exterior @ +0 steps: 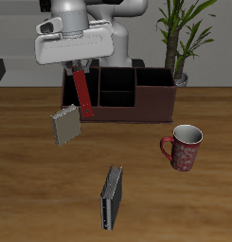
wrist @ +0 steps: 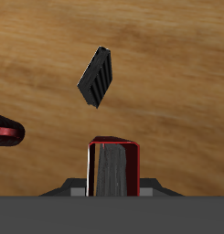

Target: Place the red book into the back desk caddy's front compartment

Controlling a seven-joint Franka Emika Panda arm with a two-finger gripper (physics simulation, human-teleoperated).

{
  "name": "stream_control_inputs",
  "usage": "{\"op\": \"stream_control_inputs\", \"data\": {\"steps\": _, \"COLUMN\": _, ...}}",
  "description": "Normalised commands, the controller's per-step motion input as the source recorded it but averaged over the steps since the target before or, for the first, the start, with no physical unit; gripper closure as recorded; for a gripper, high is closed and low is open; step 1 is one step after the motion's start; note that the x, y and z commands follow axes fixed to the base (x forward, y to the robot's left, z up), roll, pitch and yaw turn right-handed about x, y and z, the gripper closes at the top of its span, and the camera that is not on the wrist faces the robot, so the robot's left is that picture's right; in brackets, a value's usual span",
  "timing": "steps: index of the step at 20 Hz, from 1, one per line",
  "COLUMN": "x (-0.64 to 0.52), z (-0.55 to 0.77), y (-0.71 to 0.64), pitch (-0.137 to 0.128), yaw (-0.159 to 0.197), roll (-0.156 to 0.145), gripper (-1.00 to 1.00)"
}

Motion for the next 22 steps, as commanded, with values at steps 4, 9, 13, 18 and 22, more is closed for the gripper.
{"op": "stream_control_inputs", "data": {"steps": 4, "x": -0.46, "z": 0.37, "y": 0.29, "pitch": -0.021, "yaw": 0.007, "roll": 0.013, "gripper": 1.0}}
{"op": "stream_control_inputs", "data": {"steps": 9, "x": -0.44, "z": 0.25, "y": 0.23, "pitch": 0.028, "yaw": 0.018, "roll": -0.026, "gripper": 1.0}}
{"op": "stream_control_inputs", "data": {"steps": 13, "x": -0.33, "z": 0.08, "y": 0.13, "pitch": 0.021, "yaw": 0.047, "roll": -0.036, "gripper": 1.0}}
{"op": "stream_control_inputs", "data": {"steps": 18, "x": -0.38, "z": 0.04, "y": 0.22, "pitch": 0.019, "yaw": 0.045, "roll": -0.033, "gripper": 1.0}}
{"op": "stream_control_inputs", "data": {"steps": 22, "x": -0.29, "z": 0.01, "y": 0.15, "pitch": 0.024, "yaw": 0.043, "roll": -0.019, "gripper": 1.0}}
